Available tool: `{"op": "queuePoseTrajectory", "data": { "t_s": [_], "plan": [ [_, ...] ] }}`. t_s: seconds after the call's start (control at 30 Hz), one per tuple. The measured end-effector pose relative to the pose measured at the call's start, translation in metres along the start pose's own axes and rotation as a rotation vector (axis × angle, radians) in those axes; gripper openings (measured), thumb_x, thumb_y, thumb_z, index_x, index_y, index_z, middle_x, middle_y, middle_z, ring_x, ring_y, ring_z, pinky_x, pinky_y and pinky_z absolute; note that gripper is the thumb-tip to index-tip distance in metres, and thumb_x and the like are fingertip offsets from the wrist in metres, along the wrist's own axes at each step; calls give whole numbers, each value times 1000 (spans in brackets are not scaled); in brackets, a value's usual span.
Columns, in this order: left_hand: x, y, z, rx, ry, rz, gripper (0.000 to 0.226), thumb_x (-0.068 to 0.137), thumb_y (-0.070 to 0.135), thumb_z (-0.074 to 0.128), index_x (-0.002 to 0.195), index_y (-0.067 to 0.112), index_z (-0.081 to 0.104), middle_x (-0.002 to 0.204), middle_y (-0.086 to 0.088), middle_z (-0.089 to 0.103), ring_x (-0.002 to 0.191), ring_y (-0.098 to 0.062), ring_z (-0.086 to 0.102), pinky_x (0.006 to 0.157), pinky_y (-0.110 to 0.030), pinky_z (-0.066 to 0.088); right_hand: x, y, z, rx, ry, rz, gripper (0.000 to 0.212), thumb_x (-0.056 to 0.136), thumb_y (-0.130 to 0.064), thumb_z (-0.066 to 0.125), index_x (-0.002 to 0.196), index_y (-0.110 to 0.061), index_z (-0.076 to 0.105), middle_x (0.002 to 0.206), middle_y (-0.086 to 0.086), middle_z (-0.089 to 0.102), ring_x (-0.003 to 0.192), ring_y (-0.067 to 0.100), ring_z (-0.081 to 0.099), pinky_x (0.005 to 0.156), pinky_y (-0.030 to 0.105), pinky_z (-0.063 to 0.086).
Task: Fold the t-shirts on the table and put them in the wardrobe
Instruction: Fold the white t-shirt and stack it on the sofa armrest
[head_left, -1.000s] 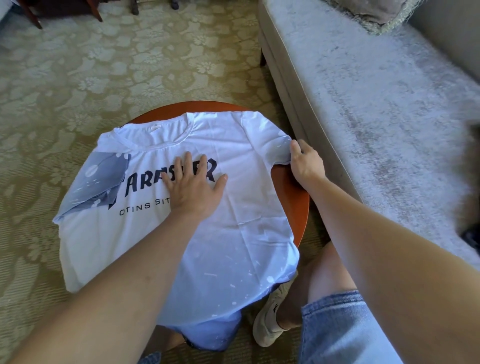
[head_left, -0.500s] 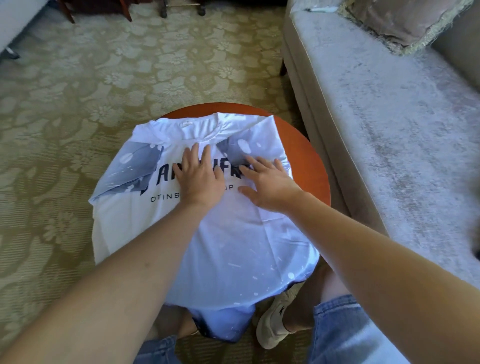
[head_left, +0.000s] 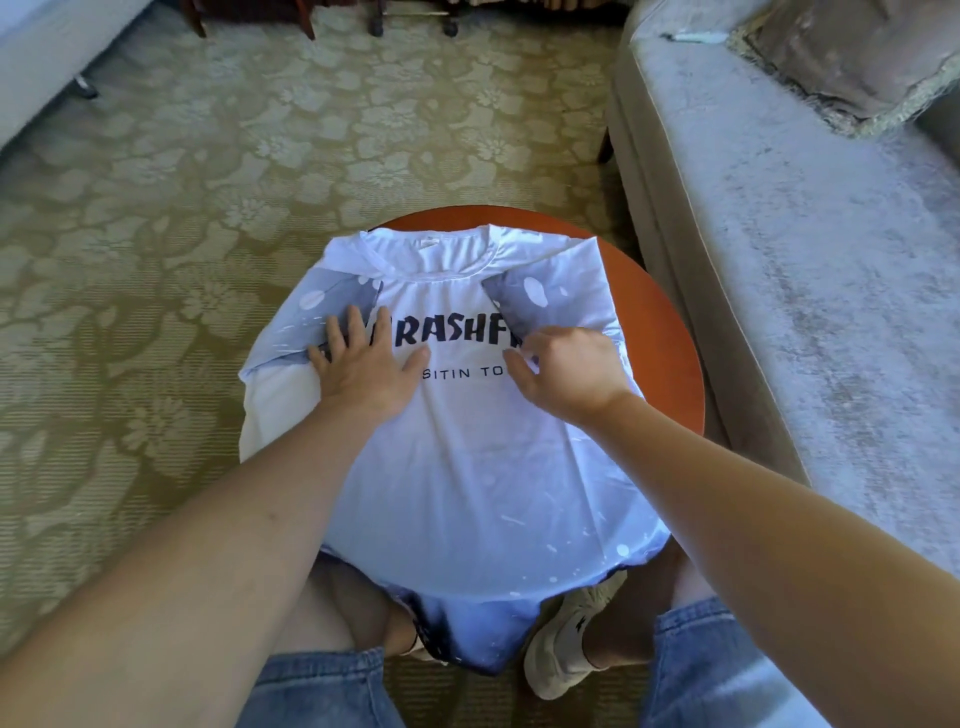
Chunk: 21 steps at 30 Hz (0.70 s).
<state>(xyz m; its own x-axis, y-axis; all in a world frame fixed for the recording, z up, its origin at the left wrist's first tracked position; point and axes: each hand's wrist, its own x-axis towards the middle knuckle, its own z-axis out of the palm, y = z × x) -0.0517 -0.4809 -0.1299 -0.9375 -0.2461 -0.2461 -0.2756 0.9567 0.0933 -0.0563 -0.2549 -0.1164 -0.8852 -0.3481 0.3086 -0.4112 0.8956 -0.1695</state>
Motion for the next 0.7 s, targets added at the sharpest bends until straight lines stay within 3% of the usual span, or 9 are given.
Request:
{"op": "queuePoseTrajectory", "data": {
  "t_s": [0.07, 0.1, 0.13, 0.17, 0.2, 0.27, 0.7],
  "plan": [
    [-2, -2, -1, 6, 28, 15, 78, 94, 68, 21, 156, 25, 1, 163, -6, -9, 149, -31, -11, 118, -58, 0, 0, 0, 1, 55, 73, 47, 33, 87, -32, 47, 67, -11, 63, 70, 9, 65, 62, 34, 63, 52, 26, 36],
    [-2, -4, -1, 4, 38, 12, 80, 93, 70, 21, 156, 25, 0, 163, -6, -9, 149, -31, -12, 118, -58, -1, 1, 2, 4, 48, 40, 76, 36, 90, -34, 43, 86, -8, 68, 92, 14, 68, 85, 37, 65, 61, 34, 46],
    [-1, -7, 0, 1, 39, 4, 81, 93, 71, 20, 156, 25, 0, 163, -7, -10, 149, -31, -13, 118, -57, -2, 3, 2, 5, 33, -92, 134, 45, 94, -38, 40, 115, -7, 64, 124, 19, 60, 116, 39, 56, 85, 45, 48],
    [0, -10, 1, 3, 28, -4, 83, 92, 73, 19, 156, 25, -1, 163, -7, -11, 149, -31, -14, 118, -57, -2, 2, 4, 8, 11, -264, 206, 57, 97, -46, 35, 141, -11, 46, 150, 17, 38, 140, 37, 32, 108, 53, 32],
    [0, -12, 2, 14, 8, -8, 84, 91, 74, 17, 156, 25, -1, 163, -7, -12, 148, -32, -15, 118, -57, -3, 1, 7, 13, -12, -401, 273, 65, 98, -55, 30, 153, -19, 25, 162, 9, 14, 149, 32, 8, 117, 55, 11],
    [2, -14, 7, 51, -25, -2, 84, 90, 75, 13, 156, 25, -3, 163, -9, -15, 147, -34, -18, 117, -58, -5, -3, 11, 24, -35, -493, 344, 73, 95, -67, 19, 156, -30, 7, 164, 0, -5, 150, 28, -11, 118, 55, -6],
    [38, 24, 11, 58, 51, 34, 81, 92, 72, 15, 156, 25, 3, 163, -10, -10, 148, -34, -16, 117, -59, -6, 19, 59, 39, -91, -408, 380, 76, 93, -71, 16, 156, -31, 5, 164, -2, -5, 150, 26, -10, 119, 54, -6]
  ]
}}
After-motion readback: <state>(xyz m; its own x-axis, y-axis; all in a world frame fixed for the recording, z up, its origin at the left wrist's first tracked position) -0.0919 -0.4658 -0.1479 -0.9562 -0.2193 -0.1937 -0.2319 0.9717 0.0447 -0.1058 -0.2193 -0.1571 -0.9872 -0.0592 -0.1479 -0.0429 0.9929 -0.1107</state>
